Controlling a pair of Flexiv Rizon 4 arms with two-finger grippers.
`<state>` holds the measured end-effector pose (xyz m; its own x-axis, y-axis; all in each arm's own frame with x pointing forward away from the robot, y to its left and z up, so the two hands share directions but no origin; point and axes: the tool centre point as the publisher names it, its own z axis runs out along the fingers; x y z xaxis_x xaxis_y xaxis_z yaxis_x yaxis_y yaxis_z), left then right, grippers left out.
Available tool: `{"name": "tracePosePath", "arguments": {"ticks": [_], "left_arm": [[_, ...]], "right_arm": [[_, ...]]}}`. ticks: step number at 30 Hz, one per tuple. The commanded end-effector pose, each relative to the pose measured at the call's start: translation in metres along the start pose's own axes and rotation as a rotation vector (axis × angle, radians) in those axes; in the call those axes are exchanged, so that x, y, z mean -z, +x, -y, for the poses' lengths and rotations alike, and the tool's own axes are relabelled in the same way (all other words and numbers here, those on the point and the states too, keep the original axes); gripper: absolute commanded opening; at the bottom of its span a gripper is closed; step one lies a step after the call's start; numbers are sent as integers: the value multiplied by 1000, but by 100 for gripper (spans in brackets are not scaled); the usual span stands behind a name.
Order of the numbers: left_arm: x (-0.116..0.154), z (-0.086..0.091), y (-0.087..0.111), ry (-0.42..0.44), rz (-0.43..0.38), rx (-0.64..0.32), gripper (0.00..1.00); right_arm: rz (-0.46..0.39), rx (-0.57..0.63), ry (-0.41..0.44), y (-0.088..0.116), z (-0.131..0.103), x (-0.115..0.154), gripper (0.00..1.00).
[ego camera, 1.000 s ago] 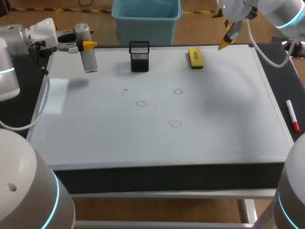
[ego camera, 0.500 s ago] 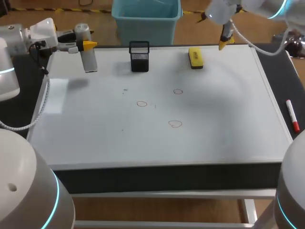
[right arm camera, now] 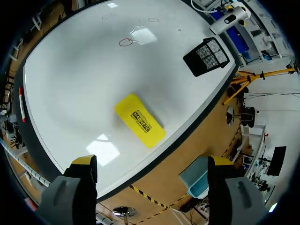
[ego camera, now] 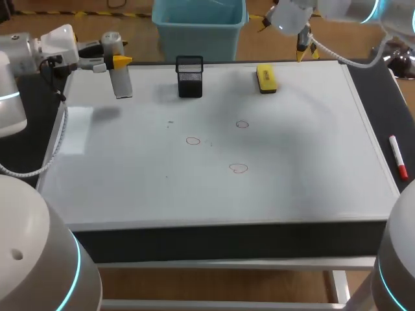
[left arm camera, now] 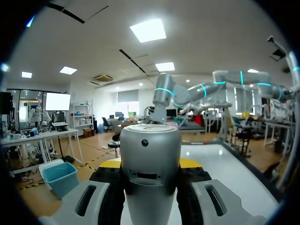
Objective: Pick up the inspection probe, press it on each red-marked spot on the whiteboard one by one, put down the probe, pick up the eraser, and wipe off all the red marks.
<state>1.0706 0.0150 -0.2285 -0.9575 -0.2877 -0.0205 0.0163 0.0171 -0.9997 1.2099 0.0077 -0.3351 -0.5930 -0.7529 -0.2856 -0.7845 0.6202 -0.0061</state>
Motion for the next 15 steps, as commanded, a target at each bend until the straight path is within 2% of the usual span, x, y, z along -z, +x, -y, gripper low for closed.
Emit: {"name": "tracePosePath", "arguments": {"ticks": [1, 3, 7, 9, 15], "left_arm": [[0, 0, 0, 1, 0, -1, 0], [0, 0, 0, 1, 0, -1, 0], [0, 0, 0, 1, 0, -1, 0], [0, 0, 0, 1, 0, -1, 0], [0, 0, 0, 1, 0, -1, 0]], "right_arm": [[-7, 2, 2, 0, -1, 4, 100], [-7, 2, 2, 0, -1, 4, 100], [-71, 129, -45, -8, -5, -8, 100], [-75, 170, -59, -9, -8, -13, 100], [-142, 312, -75, -11, -14, -29, 100]]}}
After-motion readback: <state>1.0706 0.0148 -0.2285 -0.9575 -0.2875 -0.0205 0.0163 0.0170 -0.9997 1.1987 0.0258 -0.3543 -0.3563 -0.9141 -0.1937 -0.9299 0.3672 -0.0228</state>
